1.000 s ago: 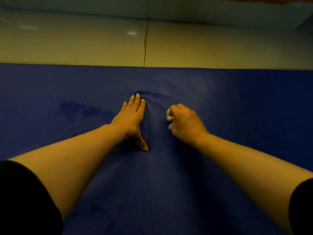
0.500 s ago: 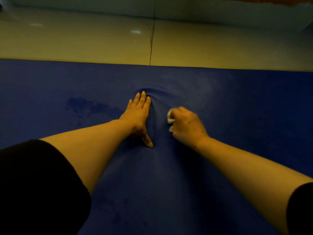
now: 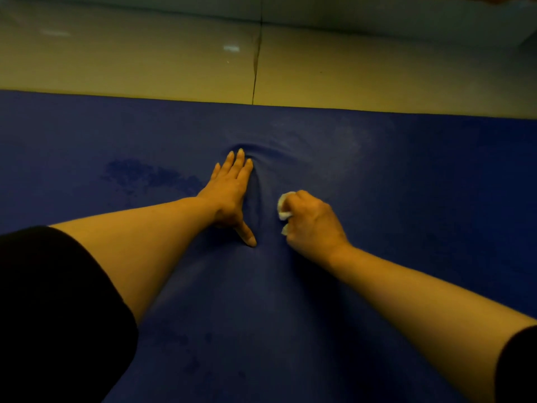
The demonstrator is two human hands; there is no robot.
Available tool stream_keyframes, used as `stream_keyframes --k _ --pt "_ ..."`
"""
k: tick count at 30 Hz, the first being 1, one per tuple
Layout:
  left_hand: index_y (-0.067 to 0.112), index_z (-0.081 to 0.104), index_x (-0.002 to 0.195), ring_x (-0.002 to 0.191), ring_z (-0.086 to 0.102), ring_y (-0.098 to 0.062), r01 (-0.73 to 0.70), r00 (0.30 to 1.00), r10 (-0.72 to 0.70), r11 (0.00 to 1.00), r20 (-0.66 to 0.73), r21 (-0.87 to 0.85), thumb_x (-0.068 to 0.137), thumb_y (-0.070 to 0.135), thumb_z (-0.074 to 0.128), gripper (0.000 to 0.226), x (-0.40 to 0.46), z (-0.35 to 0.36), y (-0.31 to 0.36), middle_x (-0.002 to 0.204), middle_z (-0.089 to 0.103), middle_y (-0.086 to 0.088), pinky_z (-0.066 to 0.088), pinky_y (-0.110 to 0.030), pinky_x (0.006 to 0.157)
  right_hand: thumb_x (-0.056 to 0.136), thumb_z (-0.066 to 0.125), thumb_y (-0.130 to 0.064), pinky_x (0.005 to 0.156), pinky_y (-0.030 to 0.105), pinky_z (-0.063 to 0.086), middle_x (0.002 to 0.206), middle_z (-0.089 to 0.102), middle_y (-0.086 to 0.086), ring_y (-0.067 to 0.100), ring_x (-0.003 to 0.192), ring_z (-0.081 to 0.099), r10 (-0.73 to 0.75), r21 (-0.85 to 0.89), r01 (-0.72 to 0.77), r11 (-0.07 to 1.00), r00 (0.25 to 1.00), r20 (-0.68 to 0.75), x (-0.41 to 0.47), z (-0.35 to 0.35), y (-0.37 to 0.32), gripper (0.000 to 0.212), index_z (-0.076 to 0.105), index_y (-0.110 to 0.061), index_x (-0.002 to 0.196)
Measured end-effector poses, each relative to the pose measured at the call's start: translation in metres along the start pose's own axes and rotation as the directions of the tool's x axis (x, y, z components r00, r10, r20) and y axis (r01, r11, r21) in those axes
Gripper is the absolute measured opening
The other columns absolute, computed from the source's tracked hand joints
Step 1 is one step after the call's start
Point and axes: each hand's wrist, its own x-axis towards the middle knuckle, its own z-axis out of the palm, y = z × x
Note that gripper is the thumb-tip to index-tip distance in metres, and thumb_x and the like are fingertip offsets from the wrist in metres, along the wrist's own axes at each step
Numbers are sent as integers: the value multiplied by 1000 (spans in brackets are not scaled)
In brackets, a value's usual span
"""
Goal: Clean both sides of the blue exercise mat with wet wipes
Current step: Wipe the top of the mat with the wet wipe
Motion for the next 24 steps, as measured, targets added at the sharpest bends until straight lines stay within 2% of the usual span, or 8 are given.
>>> stream_keyframes --k 3,7,9,12,14,17,21,24 --pt "12 -21 150 143 -30 -24 -7 1000 7 1000 -2 -4 43 59 87 159 1 -1 -1 156 -32 -6 -11 -45 119 69 64 -2 65 35 45 86 58 7 32 77 58 109 -81 -125 989 978 -175 -4 -26 38 18 57 -15 79" --pt "11 -20 150 143 -28 -25 0 1000 0 1000 -13 11 43 58 88 159 2 -1 0 156 -30 -7 -12 -45 118 72 66 -2 71 36 46 93 59 11 33 82 58 282 -91 -317 944 920 -271 -8 -23 34 17 60 -8 87" --pt "11 -20 150 143 -28 -25 2 1000 -2 1000 -14 20 43 59 87 159 3 0 1 156 -30 -7 -12 -46 119 65 68 1 68 32 42 90 61 14 35 79 59 179 -42 -198 979 944 -275 -14 -5 10 21 60 -6 84" --pt "10 -20 150 143 -28 -25 -12 999 13 1000 -30 20 44 59 87 158 1 2 -2 156 -30 -7 -11 -46 119 66 68 3 63 29 40 91 59 11 30 77 58 -73 -40 73 997 997 10 -36 18 -23 23 59 -7 85" --pt "11 -19 150 143 -28 -25 -23 999 23 1000 -34 21 45 60 86 157 0 2 -3 156 -29 -7 -10 -45 119 64 71 4 59 23 37 85 59 9 29 72 59 -153 -80 158 984 986 67 -43 13 -16 24 60 -8 82" --pt "11 -18 151 144 -26 -26 -45 998 47 998 -42 44 47 62 83 153 -4 3 -5 157 -29 -7 -10 -44 119 66 67 4 60 29 41 85 59 12 35 73 59 3 -128 -13 992 997 -72 -38 -14 23 23 61 -9 84" --pt "14 -11 153 146 -19 -26 -110 992 115 988 -45 111 65 62 75 133 -19 9 -5 159 -22 -8 -8 -45 119 74 60 1 68 35 40 96 58 15 37 84 56 336 -126 -378 917 905 -262 -39 -31 39 16 59 -8 87" --pt "13 -7 153 148 -10 -25 -104 990 124 965 -66 242 80 60 64 112 -33 15 3 161 -14 -9 -6 -46 118 67 63 6 68 37 43 93 59 19 39 81 58 206 -31 -217 976 958 -201 -52 1 -7 20 60 -2 85"
